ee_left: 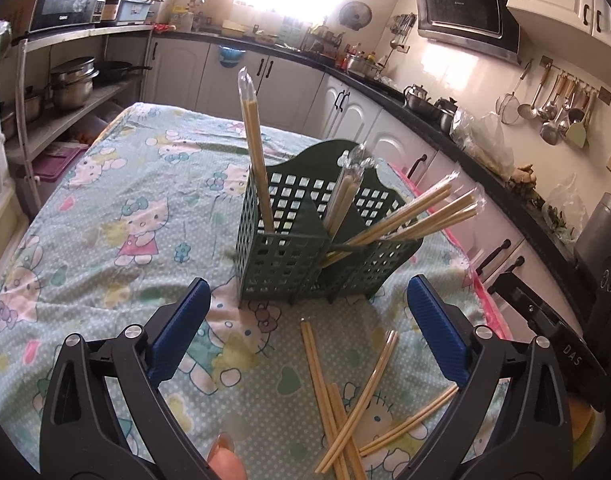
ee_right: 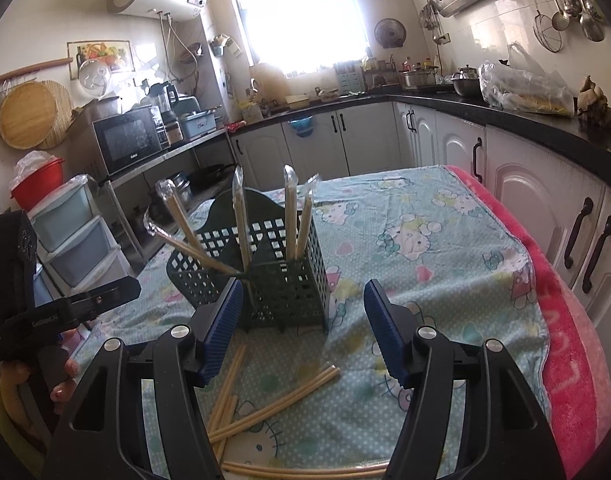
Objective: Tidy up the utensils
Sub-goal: 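Pull both open tools back from the holder down toward the loose chopsticks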
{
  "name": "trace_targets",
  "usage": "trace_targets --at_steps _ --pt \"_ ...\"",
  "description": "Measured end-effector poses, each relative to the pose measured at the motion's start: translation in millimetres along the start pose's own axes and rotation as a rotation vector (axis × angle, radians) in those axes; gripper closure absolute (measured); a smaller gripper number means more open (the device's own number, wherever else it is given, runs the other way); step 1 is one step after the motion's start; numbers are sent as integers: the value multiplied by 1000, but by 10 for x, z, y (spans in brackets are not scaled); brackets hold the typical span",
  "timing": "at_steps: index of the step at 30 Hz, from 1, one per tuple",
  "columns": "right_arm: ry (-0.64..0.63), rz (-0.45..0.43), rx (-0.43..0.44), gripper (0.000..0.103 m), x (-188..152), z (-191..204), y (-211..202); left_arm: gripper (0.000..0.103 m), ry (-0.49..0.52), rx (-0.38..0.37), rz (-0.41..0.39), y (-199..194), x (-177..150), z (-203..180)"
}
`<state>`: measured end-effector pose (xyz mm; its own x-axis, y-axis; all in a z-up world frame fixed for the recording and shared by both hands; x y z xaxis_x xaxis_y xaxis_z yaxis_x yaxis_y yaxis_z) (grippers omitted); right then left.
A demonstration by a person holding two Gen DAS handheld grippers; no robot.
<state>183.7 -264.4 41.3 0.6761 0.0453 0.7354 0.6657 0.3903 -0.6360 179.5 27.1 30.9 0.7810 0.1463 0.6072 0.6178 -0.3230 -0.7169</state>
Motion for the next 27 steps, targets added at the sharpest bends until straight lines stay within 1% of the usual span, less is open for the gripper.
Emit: trace_targets --at_steps 11,27 --pt "-1 56 -20 42 -181 -63 56 12 -12 9 61 170 -127 59" --pt "16 134 -56 42 -449 -240 133 12 -6 23 115 353 -239 64"
Point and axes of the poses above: each gripper's, at about its wrist camera, not at the fingertips, and y roughly the way its jaws point, z to its left, x to its top, the point moved 1 cm from there along y, roughly the way its jaws point, and after that the axes turned 12 degrees about z, right-handed, at the moved point
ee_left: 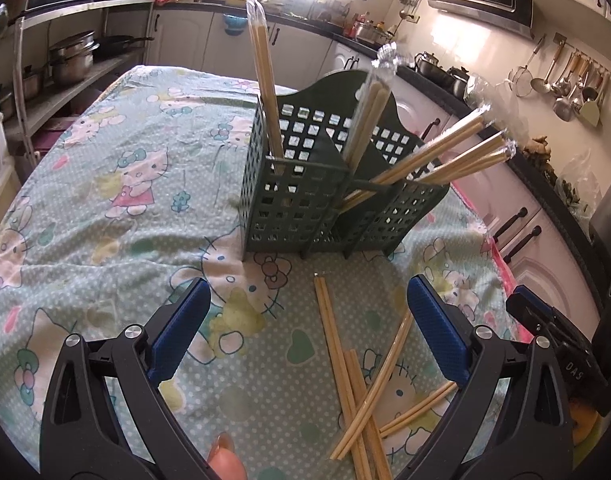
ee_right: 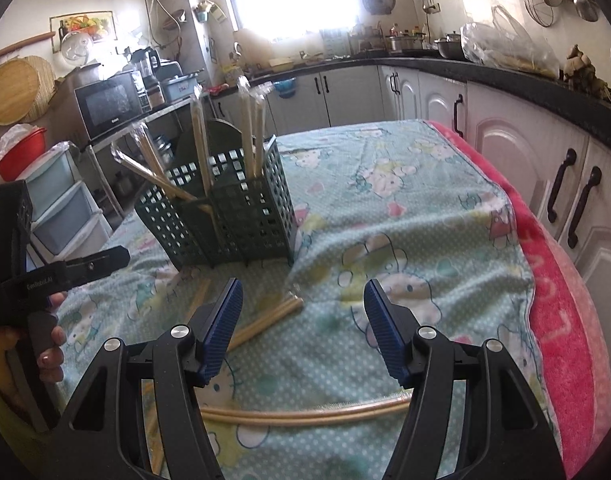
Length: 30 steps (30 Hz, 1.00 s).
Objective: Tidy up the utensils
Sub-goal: 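Pull both open tools back from the holder down toward the loose chopsticks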
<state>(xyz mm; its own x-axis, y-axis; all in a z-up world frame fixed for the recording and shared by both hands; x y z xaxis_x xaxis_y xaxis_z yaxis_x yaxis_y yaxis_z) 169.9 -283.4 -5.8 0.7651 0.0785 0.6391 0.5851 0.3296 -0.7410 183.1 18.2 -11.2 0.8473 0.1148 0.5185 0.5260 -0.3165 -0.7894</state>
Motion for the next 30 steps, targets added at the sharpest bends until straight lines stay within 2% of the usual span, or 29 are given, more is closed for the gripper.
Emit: trace_targets --at_steps 16,30 --pt "44 84 -24 42 -294 -191 117 12 39 0 79 300 -101 -136" --pt "125 124 -52 42 -483 -468 158 33 39 8 139 567 -112 -190"
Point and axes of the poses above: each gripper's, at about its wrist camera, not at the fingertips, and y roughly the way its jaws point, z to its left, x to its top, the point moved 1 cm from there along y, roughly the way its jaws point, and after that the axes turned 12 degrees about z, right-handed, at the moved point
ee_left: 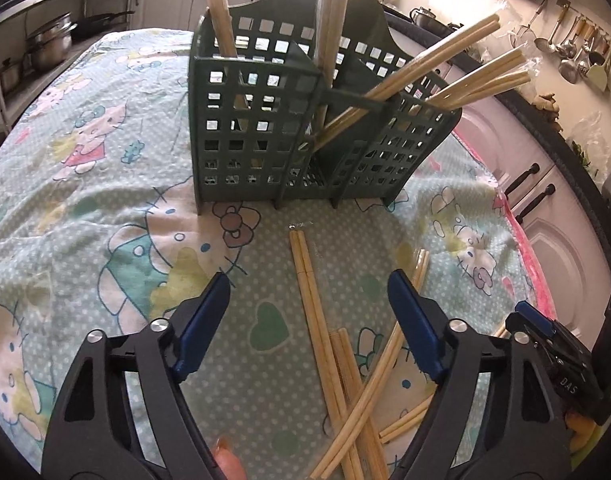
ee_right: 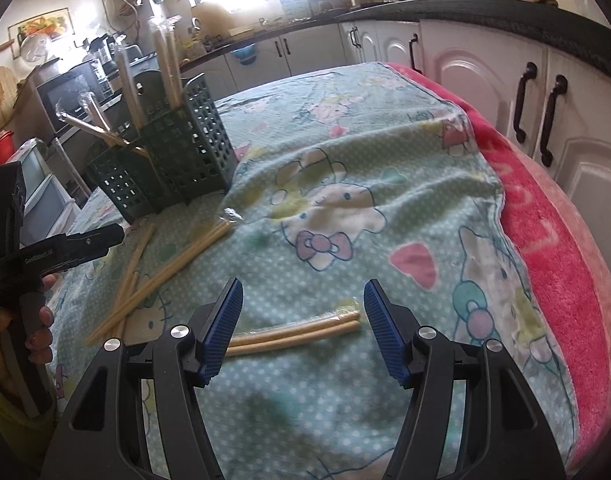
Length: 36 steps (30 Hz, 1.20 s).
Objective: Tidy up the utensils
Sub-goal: 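Pull both open tools back from the holder down toward the loose chopsticks, then close the left tool on a chopstick pair while the right tool closes on chopsticks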
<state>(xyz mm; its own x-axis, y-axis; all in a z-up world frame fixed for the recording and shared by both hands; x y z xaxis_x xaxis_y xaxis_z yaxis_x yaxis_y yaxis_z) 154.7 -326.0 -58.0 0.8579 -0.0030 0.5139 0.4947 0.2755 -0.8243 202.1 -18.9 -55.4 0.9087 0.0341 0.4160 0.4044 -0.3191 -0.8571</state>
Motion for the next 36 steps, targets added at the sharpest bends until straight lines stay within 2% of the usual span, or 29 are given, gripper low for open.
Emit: trace_targets --at_steps 8,18,27,32,36 --pt "28 24 2 42 -20 -82 68 43 -6 4 23 126 42 -29" --pt "54 45 17 42 -24 -137 143 50 -25 9 43 229 112 6" --pt "41 44 18 41 -38 -131 182 67 -13 67 48 380 217 -39" --pt "41 45 28 41 -36 -137 186 84 -21 117 43 426 242 -3" --pt "32 46 18 43 -32 -119 196 89 -34 114 41 429 245 31"
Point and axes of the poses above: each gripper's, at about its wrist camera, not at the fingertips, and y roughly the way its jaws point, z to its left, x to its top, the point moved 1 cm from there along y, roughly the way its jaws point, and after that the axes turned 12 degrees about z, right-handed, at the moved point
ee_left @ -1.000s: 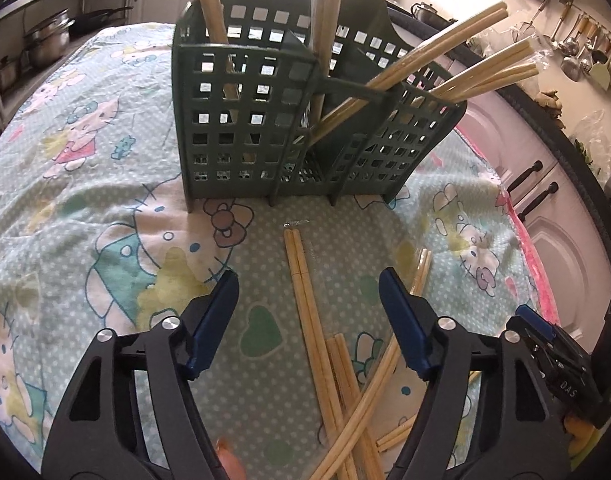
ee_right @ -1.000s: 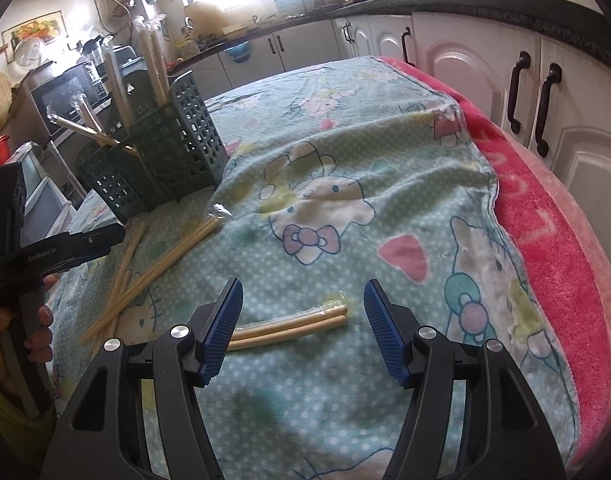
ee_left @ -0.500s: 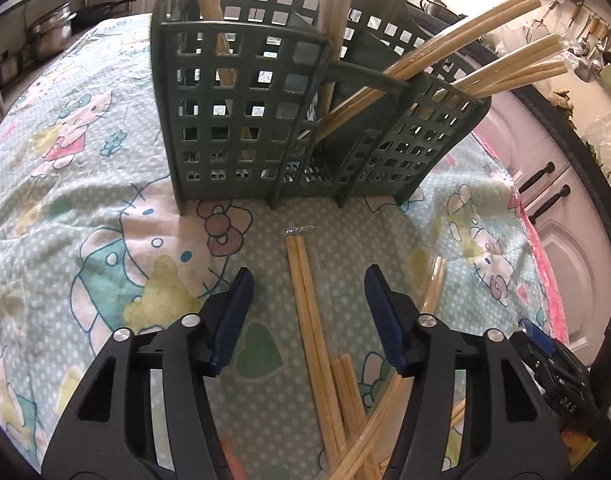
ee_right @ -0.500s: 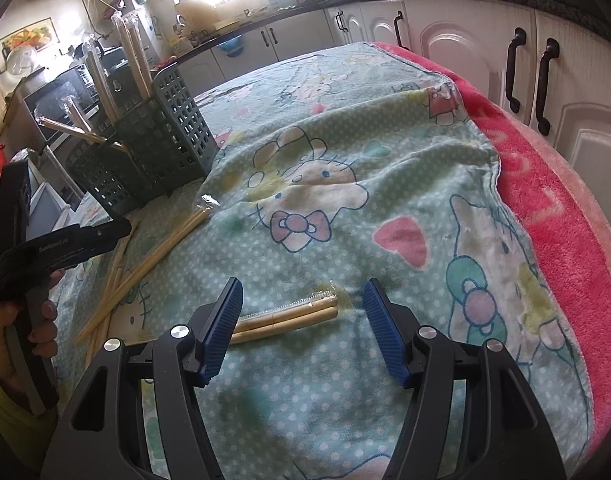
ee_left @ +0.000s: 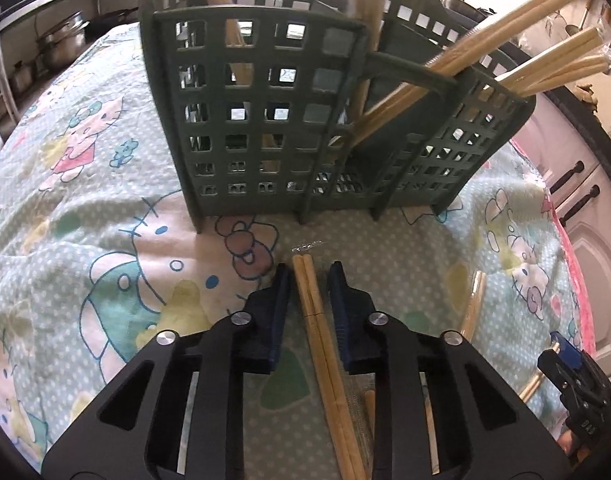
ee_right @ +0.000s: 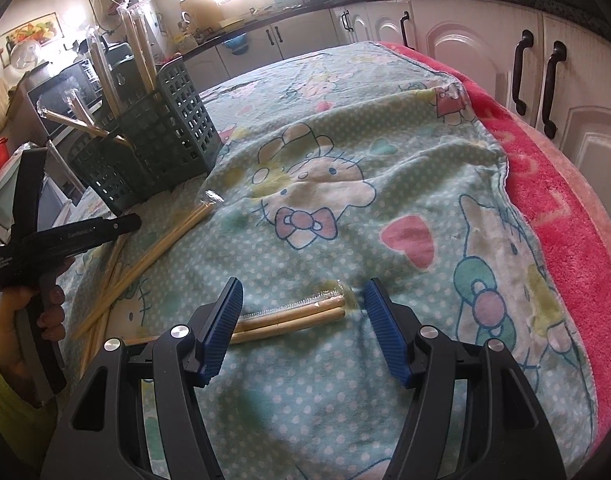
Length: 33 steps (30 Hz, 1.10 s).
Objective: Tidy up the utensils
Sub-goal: 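Close the left tool on a chopstick pair while the right tool closes on chopsticks, then lift the left tool's chopsticks over the green holder while the right tool carries its chopsticks there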
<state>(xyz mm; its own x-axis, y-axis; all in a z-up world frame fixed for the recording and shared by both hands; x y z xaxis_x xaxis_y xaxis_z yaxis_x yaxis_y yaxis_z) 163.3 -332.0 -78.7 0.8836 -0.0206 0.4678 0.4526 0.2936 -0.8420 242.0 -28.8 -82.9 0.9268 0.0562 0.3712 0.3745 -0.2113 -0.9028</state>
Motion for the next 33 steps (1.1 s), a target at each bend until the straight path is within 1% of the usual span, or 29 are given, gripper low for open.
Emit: trace_targets --at_steps 2,4,5,7,8,9,15,16,21,33 --pt "3 -1 -7 48 6 3 4 91 -9 -11 -1 5 1 32" --pt "13 -4 -11 57 10 -25 -1 92 -13 -18 -11 -22 -12 100" --pt "19 -5 -13 60 11 -41 -6 93 -17 -22 -12 -23 -13 109" --pt "27 -7 -12 73 12 -69 -17 93 -23 -30 -12 -34 -20 129" --pt "30 -8 -10 75 14 -81 -20 93 -24 -33 -11 -35 -19 128" --pt "33 -9 -6 80 18 -90 -24 93 -26 -34 -11 -36 -17 124" --pt "47 -18 12 90 28 -117 -49 96 -51 -50 -16 -81 -20 147" --pt "48 -22 16 91 32 -118 -61 97 -56 -53 -19 -118 -29 204" --pt "32 -42 30 98 83 -79 -118 99 -90 -66 -54 -266 -30 314" --pt "-70 -158 70 99 376 257 -436 99 -113 -89 -122 -616 -74 479"
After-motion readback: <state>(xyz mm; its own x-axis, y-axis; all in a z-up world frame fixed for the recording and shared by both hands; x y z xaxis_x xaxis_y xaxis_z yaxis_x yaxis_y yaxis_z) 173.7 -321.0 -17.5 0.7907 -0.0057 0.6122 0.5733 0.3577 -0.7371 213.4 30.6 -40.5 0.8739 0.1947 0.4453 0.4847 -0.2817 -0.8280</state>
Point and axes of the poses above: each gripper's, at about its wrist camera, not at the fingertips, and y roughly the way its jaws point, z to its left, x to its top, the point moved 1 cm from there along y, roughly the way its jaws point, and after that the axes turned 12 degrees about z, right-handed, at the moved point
